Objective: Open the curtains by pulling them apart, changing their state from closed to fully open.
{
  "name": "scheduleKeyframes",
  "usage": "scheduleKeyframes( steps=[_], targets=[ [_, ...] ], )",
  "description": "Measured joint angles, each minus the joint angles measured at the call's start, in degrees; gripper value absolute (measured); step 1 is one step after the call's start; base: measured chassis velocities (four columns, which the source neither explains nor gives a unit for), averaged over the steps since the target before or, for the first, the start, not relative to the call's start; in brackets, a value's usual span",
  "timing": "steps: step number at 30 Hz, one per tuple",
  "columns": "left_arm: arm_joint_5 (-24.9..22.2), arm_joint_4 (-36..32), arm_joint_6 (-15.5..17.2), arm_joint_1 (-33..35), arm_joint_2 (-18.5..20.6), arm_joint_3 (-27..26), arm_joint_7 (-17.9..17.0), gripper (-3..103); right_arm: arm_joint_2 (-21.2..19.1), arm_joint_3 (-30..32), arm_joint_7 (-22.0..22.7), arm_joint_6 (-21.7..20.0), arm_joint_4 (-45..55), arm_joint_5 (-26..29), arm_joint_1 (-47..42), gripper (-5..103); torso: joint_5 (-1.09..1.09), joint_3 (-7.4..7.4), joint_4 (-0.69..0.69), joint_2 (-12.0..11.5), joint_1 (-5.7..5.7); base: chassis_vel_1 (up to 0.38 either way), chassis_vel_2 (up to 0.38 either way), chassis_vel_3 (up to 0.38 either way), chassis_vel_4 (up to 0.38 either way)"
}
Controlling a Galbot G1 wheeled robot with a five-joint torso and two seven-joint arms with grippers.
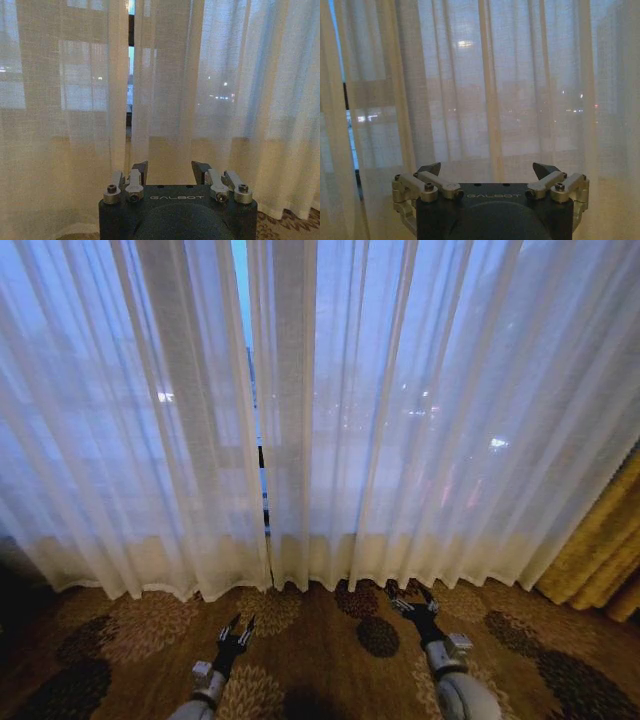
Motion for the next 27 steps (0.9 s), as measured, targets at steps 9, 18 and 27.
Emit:
scheduleKeyframes(
  steps=[9, 18, 27],
  targets=[
    [0.0, 0.0, 0.0, 0.0, 0.0, 0.0, 0.0, 50, 0.1, -0.1, -0.3, 0.1, 0.5, -0.1, -0.3, 100, 0.02, 0.02, -0.01, 0.0, 0.04, -0.292, 0.287, 0.292, -0.273],
    [0.0, 0.0, 0.0, 0.0, 0.0, 0.0, 0.0, 50, 0.4, -0.4, -0.6, 0.4, 0.6, -0.7, -0.4, 100, -0.03, -0.01, 0.0, 0.0, 0.0, -0.348, 0.36, 0.335, -0.36],
    [0.0, 0.0, 0.0, 0.0, 0.0, 0.0, 0.0, 50, 0.3, -0.7, -1.4, 0.9, 0.6, -1.2, 0.0, 100, 0.03, 0.04, 0.02, 0.0, 0.1, -0.255, 0.292, 0.269, -0.275]
  ],
)
